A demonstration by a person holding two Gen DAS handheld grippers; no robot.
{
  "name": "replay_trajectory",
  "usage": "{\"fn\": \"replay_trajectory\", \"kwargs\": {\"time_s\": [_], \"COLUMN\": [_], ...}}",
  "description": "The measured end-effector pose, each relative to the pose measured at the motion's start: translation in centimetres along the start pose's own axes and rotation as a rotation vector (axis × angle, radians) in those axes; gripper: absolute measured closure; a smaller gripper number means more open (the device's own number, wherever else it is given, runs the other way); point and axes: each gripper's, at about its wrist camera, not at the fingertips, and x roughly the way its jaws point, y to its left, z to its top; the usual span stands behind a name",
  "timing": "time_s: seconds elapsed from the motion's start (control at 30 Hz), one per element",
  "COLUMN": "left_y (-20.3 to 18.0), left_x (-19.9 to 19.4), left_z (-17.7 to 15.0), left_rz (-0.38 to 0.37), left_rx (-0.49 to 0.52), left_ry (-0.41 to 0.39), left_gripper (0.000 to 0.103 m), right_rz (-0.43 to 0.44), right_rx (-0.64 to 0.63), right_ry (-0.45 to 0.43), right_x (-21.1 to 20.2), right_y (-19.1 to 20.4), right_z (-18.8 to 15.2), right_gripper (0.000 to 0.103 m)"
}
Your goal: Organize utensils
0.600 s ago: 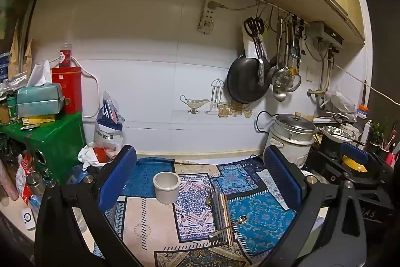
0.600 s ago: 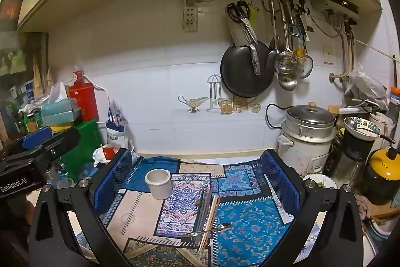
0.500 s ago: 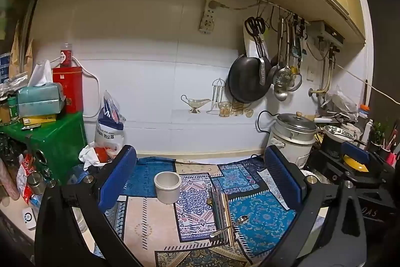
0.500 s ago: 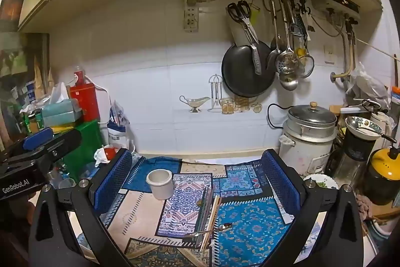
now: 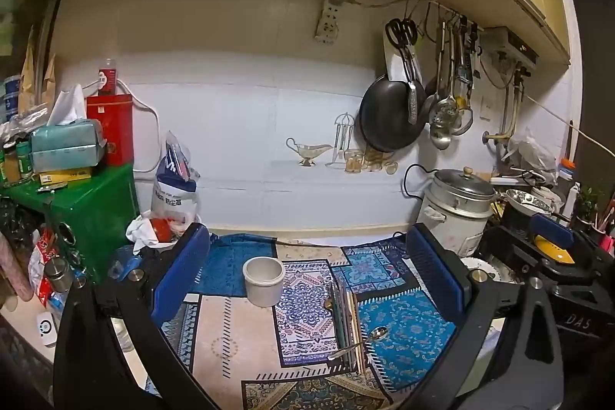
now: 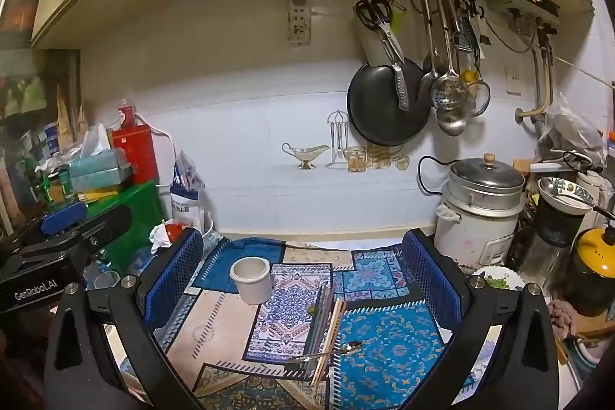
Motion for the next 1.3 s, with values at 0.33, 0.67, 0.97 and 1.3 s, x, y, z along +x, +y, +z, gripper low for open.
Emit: {"fn": "replay_trajectory", "kwargs": {"time_s": [0.33, 0.67, 0.97, 1.3], "left_y": [0.1, 0.4, 0.5, 0.5], "left_x": [0.7, 1.0, 1.3, 1.5], "left_z": [0.0, -0.3, -0.4, -0.4], "left_rz": [0.008, 0.017, 0.021, 0.023], "left_rx": [0.007, 0.009, 0.008, 0.012], "left_ry": [0.009, 0.015, 0.018, 0.019], "left_gripper": [0.0, 0.0, 0.0, 0.0], "right_rz": [0.006, 0.008, 0.014, 0.015], "right_rx": [0.003, 0.002, 0.004, 0.004], "right_ry": [0.011, 0.028, 0.033, 0.034], "right_x": [0.5, 1.0, 1.2, 1.4], "right_y": [0.0, -0.1, -0.1, 0.0], "right_z": [0.0, 0.1, 0.1, 0.2], "right_gripper": [0.0, 0.0, 0.0, 0.0]}}
